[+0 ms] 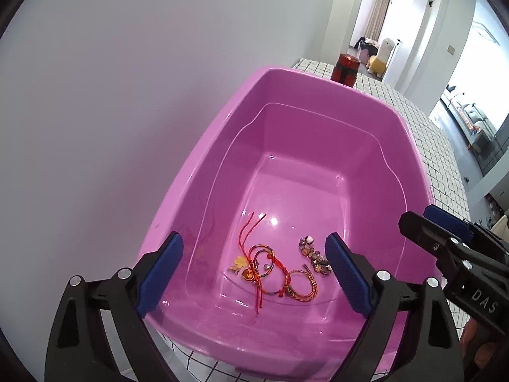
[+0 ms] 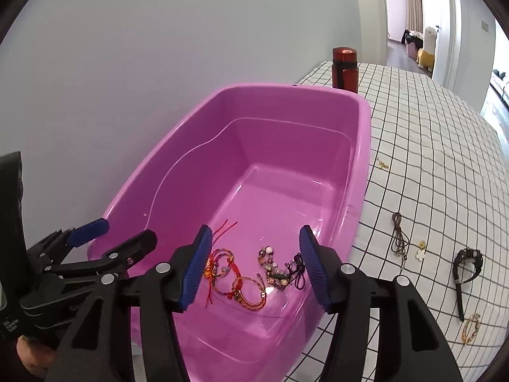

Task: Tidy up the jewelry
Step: 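Open both tools to drop the bracelets into the tub, then move both tools back over the table toward the watch and brown necklace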

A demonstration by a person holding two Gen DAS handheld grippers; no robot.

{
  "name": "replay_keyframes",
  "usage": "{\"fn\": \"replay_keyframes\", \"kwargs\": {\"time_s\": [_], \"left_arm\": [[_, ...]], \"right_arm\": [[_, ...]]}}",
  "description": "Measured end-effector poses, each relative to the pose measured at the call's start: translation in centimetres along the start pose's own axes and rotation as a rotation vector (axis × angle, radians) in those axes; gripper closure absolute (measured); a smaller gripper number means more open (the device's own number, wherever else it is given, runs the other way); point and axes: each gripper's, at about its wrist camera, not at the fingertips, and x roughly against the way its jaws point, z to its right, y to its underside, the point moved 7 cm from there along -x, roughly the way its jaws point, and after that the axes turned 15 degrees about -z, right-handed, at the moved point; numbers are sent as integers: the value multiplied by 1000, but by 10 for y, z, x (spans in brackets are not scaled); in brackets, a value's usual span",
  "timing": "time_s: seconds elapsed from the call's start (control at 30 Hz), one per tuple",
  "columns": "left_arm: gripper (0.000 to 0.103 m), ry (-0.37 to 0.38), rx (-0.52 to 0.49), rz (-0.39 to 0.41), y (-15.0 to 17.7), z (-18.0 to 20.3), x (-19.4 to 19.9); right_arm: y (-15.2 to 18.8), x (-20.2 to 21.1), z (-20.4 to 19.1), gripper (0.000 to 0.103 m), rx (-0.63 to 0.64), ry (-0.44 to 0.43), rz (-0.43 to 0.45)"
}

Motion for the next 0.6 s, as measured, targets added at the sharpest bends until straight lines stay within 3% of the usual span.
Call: {"fn": "replay_keyframes", "kwargs": {"time_s": [0.6], "left_arm": [[12, -7, -50, 3, 7, 6, 11]], "right_arm": [[15, 11, 8, 42, -60, 17, -1]]}}
